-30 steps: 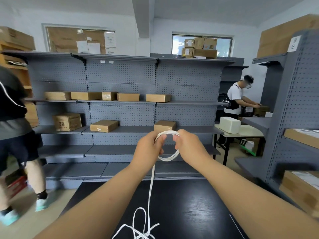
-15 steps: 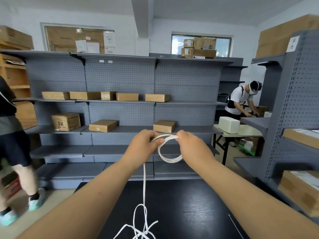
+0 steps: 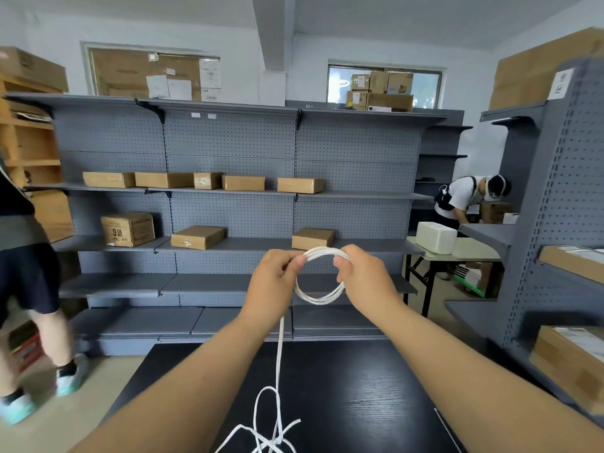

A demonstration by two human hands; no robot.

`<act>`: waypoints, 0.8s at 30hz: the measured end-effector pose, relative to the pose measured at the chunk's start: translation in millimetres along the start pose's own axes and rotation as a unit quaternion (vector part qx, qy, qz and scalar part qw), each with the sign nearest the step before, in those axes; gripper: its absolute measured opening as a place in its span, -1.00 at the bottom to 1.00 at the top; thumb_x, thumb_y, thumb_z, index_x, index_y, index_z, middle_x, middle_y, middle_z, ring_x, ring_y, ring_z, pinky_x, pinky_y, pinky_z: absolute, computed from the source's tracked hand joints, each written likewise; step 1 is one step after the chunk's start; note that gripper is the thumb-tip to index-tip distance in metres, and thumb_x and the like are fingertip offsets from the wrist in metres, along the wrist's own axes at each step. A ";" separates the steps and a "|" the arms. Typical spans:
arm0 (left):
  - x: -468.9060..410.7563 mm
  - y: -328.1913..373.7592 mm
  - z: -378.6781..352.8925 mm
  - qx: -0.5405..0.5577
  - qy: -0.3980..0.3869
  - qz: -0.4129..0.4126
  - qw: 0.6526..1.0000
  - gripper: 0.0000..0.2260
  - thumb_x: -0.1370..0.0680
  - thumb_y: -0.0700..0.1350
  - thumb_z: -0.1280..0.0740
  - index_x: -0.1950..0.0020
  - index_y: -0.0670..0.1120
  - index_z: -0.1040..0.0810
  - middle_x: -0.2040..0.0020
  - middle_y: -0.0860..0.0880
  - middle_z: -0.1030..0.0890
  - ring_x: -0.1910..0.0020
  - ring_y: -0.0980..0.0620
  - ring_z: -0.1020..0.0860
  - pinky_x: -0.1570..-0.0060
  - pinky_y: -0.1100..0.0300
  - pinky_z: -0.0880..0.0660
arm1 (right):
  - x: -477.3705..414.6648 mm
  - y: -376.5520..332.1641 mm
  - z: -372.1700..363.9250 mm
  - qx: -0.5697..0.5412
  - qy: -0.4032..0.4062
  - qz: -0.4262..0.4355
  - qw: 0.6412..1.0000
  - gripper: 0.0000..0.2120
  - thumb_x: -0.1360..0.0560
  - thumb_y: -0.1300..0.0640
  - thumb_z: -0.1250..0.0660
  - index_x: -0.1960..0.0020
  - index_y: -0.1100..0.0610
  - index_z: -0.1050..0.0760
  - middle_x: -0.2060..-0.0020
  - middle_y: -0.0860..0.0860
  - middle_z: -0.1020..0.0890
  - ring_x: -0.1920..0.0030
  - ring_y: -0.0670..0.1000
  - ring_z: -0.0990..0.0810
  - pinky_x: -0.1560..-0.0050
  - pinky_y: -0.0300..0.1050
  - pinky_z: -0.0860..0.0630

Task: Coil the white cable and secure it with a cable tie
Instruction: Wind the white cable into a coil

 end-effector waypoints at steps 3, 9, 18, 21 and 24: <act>3.2 1.0 -2.2 0.072 -0.011 0.031 0.997 -0.82 -0.62 -0.10 -0.17 0.11 0.05 -0.52 0.17 0.07 -0.58 0.17 0.20 -0.50 0.23 0.53 -0.35 | -0.6 -0.8 -0.2 -0.038 0.017 -0.003 0.999 -0.82 -0.60 0.13 -0.09 -0.06 0.10 -0.46 0.11 0.13 -0.60 0.22 0.06 -0.48 0.22 -0.17 -0.31; 21.1 7.8 -17.0 0.119 0.021 0.001 0.993 -0.85 -0.63 -0.08 -0.10 -0.06 0.11 -0.43 0.17 0.11 -0.55 0.23 0.24 -0.54 0.15 0.36 -0.44 | -2.0 -3.6 -3.9 -0.122 0.080 -0.020 0.989 -0.85 -0.60 0.14 -0.10 0.10 0.04 -0.39 0.28 0.02 -0.56 0.33 -0.03 -0.47 0.31 -0.16 -0.33; 12.7 17.0 -6.1 -0.065 0.076 -0.013 0.995 -0.80 -0.64 -0.03 -0.03 0.07 -0.08 -0.35 0.34 0.05 -0.39 0.36 0.06 -0.38 0.39 0.18 -0.22 | 5.3 -6.7 -5.6 -0.184 -0.012 -0.022 0.983 -0.81 -0.61 0.11 -0.07 0.15 0.05 -0.36 0.23 -0.01 -0.57 0.42 -0.04 -0.42 0.34 -0.13 -0.38; 7.8 21.9 -0.9 -0.118 0.056 -0.018 0.991 -0.75 -0.64 -0.01 -0.01 0.07 -0.14 -0.34 0.36 0.03 -0.37 0.40 0.04 -0.32 0.45 0.16 -0.16 | 3.2 -7.4 0.1 -0.115 -0.027 0.005 0.993 -0.84 -0.61 0.10 -0.07 0.09 0.10 -0.35 0.24 0.01 -0.58 0.41 -0.06 -0.43 0.36 -0.17 -0.36; 3.5 25.8 2.0 -0.160 0.032 -0.026 0.986 -0.77 -0.64 -0.03 0.00 0.09 -0.13 -0.31 0.34 0.03 -0.35 0.37 -0.02 -0.33 0.41 0.11 -0.14 | 1.7 -10.1 6.3 -0.091 -0.037 0.034 0.995 -0.87 -0.60 0.07 -0.10 -0.07 0.11 -0.32 0.06 0.06 -0.60 0.32 -0.09 -0.44 0.31 -0.16 -0.35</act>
Point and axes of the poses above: each hand's wrist, its own x-axis away from the middle knuckle, its own z-axis out of the back of the hand, y = z × x, the point moved 3 cm from there along -x, towards the middle knuckle
